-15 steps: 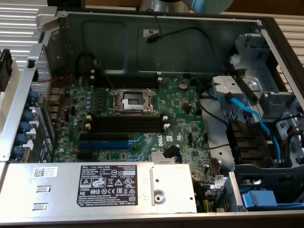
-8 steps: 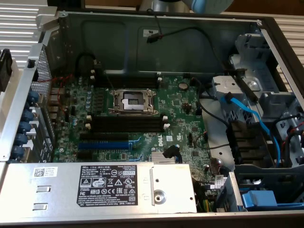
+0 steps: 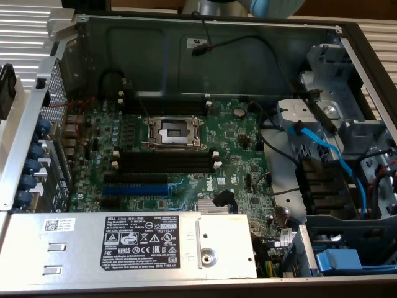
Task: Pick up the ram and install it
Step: 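Pick up the ram and move it above insertion slot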
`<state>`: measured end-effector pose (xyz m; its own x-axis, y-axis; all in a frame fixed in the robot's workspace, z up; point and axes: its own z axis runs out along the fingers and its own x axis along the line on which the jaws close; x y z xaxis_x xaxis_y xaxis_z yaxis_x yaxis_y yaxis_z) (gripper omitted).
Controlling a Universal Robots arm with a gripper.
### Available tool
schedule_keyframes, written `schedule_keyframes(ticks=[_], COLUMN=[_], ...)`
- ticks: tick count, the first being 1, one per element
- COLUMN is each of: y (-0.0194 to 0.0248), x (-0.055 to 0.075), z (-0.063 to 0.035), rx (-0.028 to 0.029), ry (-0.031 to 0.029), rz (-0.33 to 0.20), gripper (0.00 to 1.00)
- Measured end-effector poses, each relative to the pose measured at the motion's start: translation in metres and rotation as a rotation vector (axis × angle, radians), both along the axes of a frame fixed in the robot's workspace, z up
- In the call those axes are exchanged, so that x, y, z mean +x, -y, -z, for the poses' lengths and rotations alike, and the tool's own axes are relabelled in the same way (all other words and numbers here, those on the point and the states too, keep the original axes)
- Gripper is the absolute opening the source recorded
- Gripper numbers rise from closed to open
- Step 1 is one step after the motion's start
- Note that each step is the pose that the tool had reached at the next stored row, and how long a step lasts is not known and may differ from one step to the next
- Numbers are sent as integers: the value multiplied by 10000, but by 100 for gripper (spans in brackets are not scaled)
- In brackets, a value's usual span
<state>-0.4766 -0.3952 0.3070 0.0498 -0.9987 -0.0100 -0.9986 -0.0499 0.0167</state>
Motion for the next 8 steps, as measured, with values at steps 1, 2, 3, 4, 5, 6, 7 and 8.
schedule_keyframes(ticks=[1, 2, 3, 4, 5, 6, 7, 8], y=[4, 11, 16, 21, 25, 26, 28, 28], x=[-2, -2, -2, -2, -2, -2, -2, -3], z=[8, 15, 22, 31, 41, 53, 67, 80], rx=[-15, -36, -59, -86, -111, -126, -137, -147], ry=[-6, -13, -16, -16, -16, -16, -17, -16], rz=[2, 0, 0, 0, 1, 2, 2, 1], gripper=[10, 10, 10, 10, 10, 10, 10, 10])
